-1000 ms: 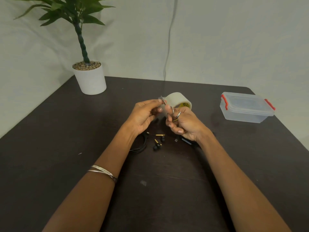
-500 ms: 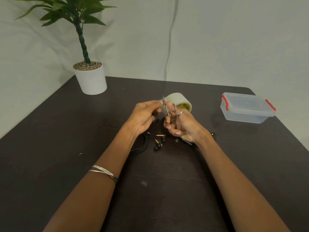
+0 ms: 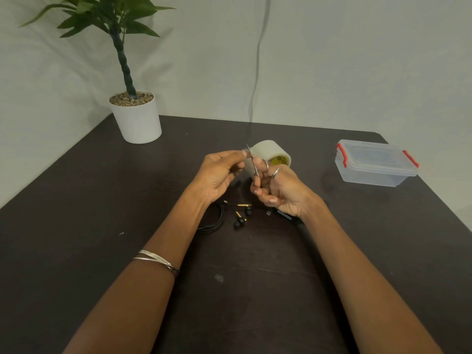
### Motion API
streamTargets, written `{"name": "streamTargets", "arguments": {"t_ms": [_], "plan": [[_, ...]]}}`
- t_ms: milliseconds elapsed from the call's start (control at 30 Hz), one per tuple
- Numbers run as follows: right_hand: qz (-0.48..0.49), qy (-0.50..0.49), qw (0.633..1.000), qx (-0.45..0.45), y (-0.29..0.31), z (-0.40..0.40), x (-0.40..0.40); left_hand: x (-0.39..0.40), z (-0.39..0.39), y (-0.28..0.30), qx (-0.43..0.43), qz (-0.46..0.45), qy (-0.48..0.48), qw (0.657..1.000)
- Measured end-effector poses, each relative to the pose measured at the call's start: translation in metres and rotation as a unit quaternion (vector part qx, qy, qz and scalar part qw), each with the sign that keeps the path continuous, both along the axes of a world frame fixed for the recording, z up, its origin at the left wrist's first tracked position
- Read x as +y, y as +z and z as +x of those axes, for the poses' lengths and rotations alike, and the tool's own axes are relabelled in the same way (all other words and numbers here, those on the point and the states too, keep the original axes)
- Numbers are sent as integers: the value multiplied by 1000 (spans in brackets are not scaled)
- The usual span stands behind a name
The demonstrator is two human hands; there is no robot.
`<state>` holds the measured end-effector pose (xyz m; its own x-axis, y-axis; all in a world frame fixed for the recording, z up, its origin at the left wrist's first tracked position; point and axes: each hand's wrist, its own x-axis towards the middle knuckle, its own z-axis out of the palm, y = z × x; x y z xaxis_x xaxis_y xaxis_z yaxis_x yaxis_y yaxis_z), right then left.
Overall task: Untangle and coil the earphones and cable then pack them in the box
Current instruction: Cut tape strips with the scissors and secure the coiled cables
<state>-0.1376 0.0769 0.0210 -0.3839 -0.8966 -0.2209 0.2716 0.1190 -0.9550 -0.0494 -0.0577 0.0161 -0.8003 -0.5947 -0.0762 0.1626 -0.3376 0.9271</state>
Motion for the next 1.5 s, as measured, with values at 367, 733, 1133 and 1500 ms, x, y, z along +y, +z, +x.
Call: {"name": "streamTargets", "arguments": {"t_ms": [367, 733, 1133, 1500], "plan": [[-24, 37, 988, 147, 37, -11, 37, 8, 0, 5, 3, 31, -5, 1000], [-8, -160, 787, 596, -3, -35, 23, -11, 8, 5, -24, 31, 27, 999], [-30, -223, 814, 536, -3, -32, 26, -6, 8, 5, -21, 29, 39, 999], [-36, -316, 873, 371, 21, -38, 50, 0, 7, 5, -16, 24, 18, 999]]}}
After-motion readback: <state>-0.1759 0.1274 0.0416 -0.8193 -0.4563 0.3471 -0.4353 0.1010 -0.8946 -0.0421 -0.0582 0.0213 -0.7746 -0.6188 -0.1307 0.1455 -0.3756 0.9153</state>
